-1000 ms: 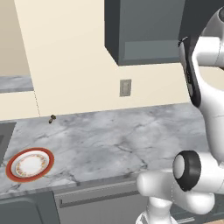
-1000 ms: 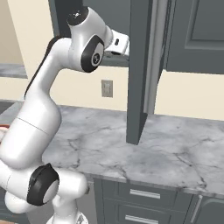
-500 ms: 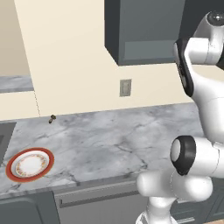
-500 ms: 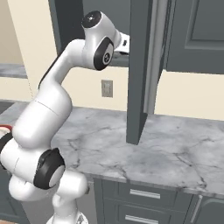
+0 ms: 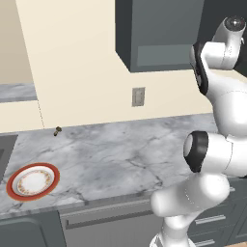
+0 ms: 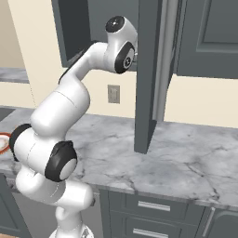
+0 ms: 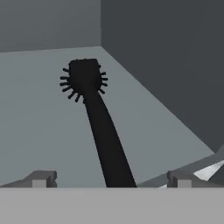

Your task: Open the cabinet. Pick the dish brush and place it next to the sink. Then close the cabinet.

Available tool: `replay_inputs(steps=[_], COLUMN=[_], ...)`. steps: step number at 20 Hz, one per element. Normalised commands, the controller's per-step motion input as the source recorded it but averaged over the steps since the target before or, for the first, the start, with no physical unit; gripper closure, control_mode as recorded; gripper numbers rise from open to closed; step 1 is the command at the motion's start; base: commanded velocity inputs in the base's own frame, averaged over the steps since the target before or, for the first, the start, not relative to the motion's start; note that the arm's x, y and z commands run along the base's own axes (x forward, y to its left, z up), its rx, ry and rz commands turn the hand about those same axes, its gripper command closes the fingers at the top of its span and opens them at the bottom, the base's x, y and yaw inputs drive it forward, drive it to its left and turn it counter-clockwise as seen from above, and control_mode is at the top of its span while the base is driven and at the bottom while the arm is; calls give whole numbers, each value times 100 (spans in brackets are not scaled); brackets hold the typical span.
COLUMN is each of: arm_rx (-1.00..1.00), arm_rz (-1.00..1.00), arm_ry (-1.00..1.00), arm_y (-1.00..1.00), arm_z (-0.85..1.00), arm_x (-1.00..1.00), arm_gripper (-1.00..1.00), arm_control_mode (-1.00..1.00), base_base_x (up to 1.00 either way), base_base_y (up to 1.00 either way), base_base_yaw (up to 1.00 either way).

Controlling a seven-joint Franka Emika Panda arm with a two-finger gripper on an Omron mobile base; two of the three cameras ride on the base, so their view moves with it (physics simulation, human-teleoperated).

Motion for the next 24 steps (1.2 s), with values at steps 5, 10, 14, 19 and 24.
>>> replay_inputs(steps=[5,10,14,19,24], arm_rx=[0,0,1,0,-1], arm_rz=[0,0,0,5,6], arm_ry=[7,9,4,-8,-18], arm_y=[-23,0,0,15,48], arm_z=[-17,-51,-45,-34,-27], arm_x=[39,1,-1,-56,-89], arm_gripper=[-100,100,100,100,100], arm_control_mode=[-100,-100,-100,-100,-100], base_base_x=[0,0,0,0,0], base_base_y=[0,0,0,0,0], base_base_yaw=[0,0,0,0,0])
